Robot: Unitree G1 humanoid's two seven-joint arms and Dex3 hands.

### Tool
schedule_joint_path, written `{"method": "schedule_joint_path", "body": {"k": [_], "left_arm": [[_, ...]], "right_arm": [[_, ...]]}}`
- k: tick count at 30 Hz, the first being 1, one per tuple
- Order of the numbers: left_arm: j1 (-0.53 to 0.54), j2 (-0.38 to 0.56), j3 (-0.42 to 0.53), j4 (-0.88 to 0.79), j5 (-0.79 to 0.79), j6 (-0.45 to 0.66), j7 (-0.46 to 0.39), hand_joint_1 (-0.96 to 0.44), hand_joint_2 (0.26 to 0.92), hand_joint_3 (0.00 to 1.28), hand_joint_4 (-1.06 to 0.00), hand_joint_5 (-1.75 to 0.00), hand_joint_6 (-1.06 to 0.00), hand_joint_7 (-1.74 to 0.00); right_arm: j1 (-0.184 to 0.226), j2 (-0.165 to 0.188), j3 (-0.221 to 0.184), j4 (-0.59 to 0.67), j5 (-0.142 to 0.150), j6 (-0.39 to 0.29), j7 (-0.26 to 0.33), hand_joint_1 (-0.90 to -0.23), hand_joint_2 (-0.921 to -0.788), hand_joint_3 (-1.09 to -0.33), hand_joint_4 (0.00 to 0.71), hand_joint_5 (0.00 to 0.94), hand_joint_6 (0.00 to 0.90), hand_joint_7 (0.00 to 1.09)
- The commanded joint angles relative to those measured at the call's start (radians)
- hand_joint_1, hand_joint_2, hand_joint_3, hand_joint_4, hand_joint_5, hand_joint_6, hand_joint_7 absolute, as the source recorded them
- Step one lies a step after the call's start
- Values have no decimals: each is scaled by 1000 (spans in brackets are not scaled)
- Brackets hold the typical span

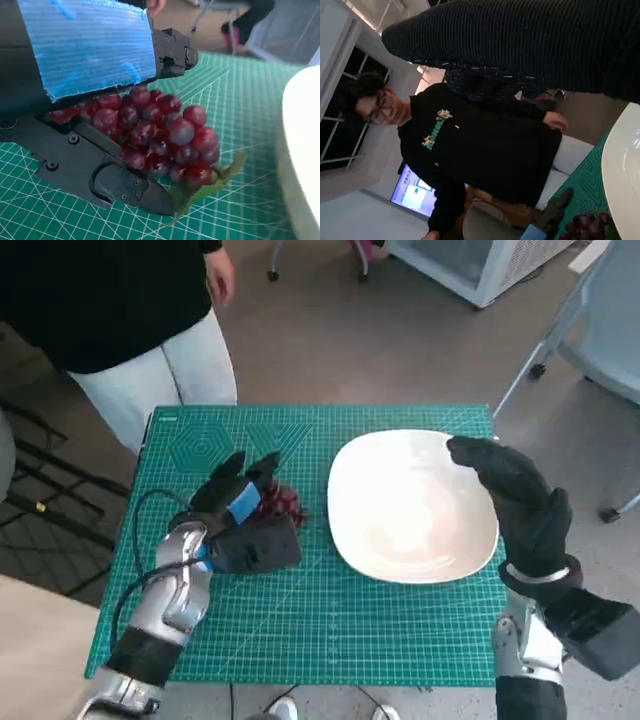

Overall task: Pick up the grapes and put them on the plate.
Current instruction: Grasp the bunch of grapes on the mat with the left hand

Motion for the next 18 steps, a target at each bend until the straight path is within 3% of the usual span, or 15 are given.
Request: {"method": "schedule_joint_path", "body": {"k": [1, 9, 15, 17, 18], "left_arm": [[-52, -2, -24, 83, -19, -6, 19, -557, 735, 0, 1, 1, -127, -2], [-128, -20, -61, 266, -52, -35, 39, -531, 730, 0, 1, 1, -124, 0], [-160, -32, -70, 351, -87, -32, 26, -400, 719, 0, -9, -3, -144, -10], [-170, -35, -70, 371, -102, -26, 18, -330, 719, 1, -75, -19, -190, -23], [-174, -37, -70, 380, -109, -23, 14, -284, 723, 2, -164, -34, -236, -29]], "right_arm": [[20, -9, -3, 8, 9, 11, 11, -550, -921, -620, 194, 2, 23, 343], [18, -9, -5, 13, 5, 10, 13, -553, -921, -619, 195, 2, 26, 339], [20, -11, -7, 13, 5, 8, 14, -555, -921, -616, 197, 2, 31, 336], [19, -12, -9, 14, 5, 8, 15, -555, -921, -615, 198, 3, 32, 334], [19, -13, -9, 15, 5, 8, 15, -554, -921, -615, 198, 3, 33, 334]]}}
